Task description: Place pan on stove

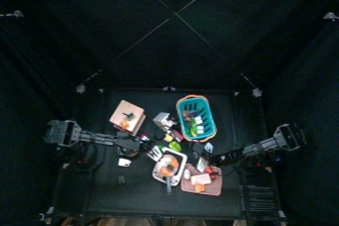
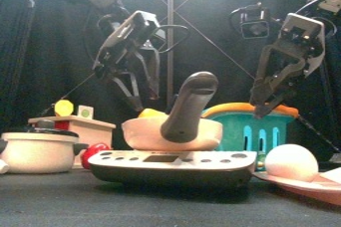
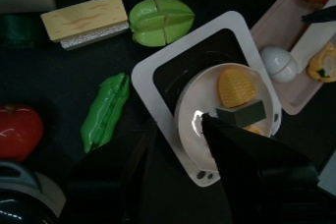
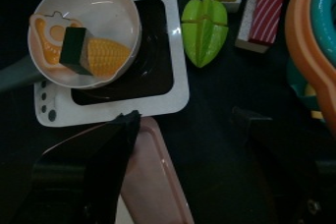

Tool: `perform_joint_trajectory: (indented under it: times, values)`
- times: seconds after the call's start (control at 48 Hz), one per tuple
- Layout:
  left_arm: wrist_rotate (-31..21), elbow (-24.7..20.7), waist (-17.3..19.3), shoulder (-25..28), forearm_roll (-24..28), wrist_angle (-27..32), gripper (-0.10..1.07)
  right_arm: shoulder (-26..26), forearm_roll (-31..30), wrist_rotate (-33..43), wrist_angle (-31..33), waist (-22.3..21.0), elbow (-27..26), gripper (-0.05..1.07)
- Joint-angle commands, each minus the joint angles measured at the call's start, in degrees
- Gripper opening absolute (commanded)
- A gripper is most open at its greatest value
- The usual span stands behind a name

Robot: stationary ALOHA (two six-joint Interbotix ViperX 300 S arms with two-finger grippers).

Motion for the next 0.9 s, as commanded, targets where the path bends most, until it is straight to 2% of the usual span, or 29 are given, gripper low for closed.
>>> perform_joint_trajectory:
  times: [0.0,0.146,0.333,0.521,0.75,0.875]
  values:
    - [0.0,0.44,-0.97,-2.29,0.18,-2.46,0.82,-0.62,0.0,-0.18,-0.09,0.88,-1.32,1.03]
    - [0.09,3.43,-1.49,-4.31,0.0,-8.35,0.81,-0.7,-0.62,-0.18,-0.09,1.23,-1.58,1.03]
    - [0.18,9.14,-1.58,-7.03,-2.99,-10.99,0.81,-0.62,-1.41,-0.09,-0.09,1.23,-1.23,1.03]
    - [0.09,12.92,-1.23,-8.96,-3.6,-14.85,0.81,-0.53,-1.32,-0.09,-0.09,2.11,-1.49,1.03]
    - [0.35,14.77,-1.67,-13.01,-3.87,-15.03,0.81,0.26,-1.41,-0.09,-0.09,3.87,-2.55,1.03]
    - [0.53,16.35,-1.85,-17.31,-4.39,-12.39,0.81,0.97,-1.67,-0.26,-0.09,4.04,-3.08,1.03]
